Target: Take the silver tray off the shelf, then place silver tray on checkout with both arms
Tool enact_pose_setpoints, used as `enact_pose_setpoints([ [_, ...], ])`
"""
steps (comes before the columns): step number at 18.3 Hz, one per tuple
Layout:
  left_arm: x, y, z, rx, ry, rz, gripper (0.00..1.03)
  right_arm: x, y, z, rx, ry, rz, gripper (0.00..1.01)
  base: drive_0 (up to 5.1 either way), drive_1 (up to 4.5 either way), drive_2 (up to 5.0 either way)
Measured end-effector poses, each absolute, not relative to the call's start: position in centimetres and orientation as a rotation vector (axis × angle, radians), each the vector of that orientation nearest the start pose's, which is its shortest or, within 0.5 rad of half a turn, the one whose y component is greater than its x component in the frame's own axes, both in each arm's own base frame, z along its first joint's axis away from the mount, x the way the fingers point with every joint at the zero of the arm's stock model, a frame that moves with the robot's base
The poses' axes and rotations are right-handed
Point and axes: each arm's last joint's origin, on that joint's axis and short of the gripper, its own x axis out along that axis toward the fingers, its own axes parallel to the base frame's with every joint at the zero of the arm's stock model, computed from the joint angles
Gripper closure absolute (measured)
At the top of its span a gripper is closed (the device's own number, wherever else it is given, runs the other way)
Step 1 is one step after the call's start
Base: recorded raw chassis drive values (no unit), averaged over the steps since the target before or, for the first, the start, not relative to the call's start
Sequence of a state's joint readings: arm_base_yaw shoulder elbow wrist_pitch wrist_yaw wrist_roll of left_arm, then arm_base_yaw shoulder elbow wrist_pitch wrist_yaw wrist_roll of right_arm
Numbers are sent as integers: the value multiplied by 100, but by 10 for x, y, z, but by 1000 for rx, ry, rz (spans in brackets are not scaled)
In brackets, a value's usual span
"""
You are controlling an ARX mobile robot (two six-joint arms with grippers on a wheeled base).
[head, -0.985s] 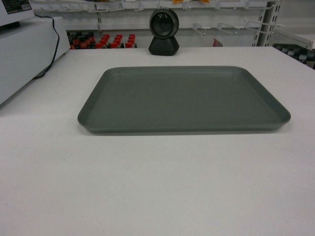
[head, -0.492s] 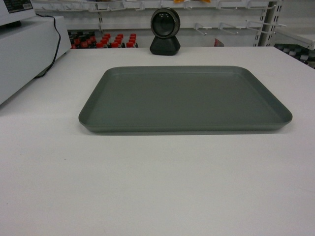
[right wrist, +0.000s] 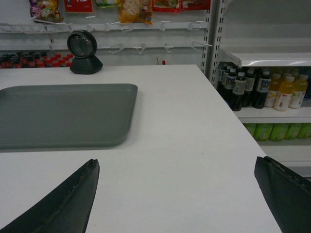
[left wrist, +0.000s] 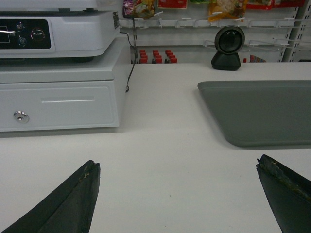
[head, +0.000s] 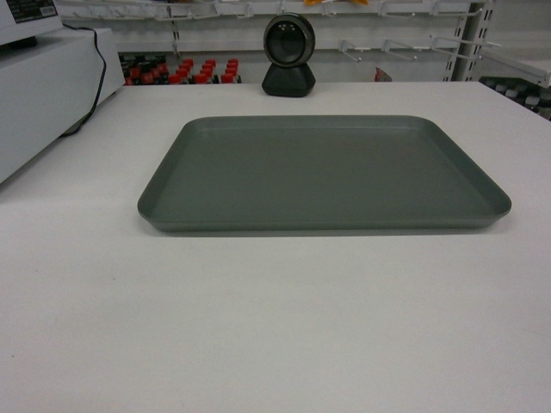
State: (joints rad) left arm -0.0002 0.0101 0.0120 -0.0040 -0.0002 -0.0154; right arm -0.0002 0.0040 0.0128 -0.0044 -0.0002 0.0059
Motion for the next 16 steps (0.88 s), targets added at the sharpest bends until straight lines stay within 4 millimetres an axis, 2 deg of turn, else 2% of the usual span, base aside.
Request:
enact_pose_setpoints([
  [13, 98, 0, 166, -15, 5, 0, 5, 97, 0, 167, 6, 0, 0, 3, 0, 0, 0],
  [16, 98, 0, 166, -15, 4, 0, 5, 97, 0, 167, 6, -2, 0, 3, 16, -406, 437],
])
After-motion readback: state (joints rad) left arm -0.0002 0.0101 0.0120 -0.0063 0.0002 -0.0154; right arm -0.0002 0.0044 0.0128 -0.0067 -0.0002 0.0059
